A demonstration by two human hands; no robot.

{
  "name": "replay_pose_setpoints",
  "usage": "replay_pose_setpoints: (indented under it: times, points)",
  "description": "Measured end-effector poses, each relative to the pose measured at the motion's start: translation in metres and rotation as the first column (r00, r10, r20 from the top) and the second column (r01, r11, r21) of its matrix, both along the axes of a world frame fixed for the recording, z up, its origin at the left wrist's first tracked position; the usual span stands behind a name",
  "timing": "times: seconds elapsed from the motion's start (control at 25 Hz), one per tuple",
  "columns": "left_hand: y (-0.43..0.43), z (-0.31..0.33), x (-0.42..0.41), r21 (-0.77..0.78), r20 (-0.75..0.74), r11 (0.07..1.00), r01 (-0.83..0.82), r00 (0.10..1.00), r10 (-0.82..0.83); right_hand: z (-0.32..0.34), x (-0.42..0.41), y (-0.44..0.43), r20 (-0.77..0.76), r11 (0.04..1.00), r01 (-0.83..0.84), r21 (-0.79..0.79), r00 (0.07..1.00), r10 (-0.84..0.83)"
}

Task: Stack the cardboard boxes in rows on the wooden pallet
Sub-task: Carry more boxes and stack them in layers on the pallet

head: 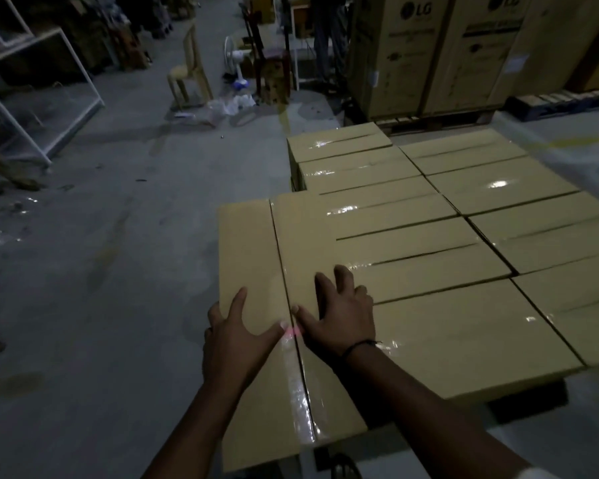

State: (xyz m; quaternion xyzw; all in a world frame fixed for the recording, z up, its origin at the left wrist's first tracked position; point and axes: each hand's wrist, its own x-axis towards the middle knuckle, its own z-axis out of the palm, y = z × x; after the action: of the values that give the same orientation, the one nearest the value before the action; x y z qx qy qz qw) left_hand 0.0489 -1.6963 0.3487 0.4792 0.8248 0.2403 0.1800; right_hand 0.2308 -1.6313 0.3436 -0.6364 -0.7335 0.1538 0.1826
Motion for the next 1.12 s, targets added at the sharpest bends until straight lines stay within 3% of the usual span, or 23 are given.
replay_pose_setpoints:
  times: [0.36,0.64,0.8,1.12]
  points:
    - [0.215,-0.017,-0.133,-0.035,-0.076,0.992,0.119,0.990,-0.122,-0.011,-0.130,0.196,0.051,0.998,0.061,-0.006,0.997,-0.060]
    - [0.368,0.027,-0.259,-0.045,-0.191,0.971,0.237,0.952,-0.241,0.032,-0.254,0.336,0.040,0.994,0.103,0.046,0.994,-0.105]
    - [0.460,0.050,-0.291,0.009,-0.266,0.953,0.304,0.919,-0.290,0.043,-0.288,0.418,0.057,0.979,0.155,0.133,0.985,-0.164]
    - [0.708,0.048,-0.298,-0.092,-0.244,0.901,0.424,0.867,-0.433,0.033,-0.296,0.638,0.033,0.946,0.296,0.135,0.952,-0.303]
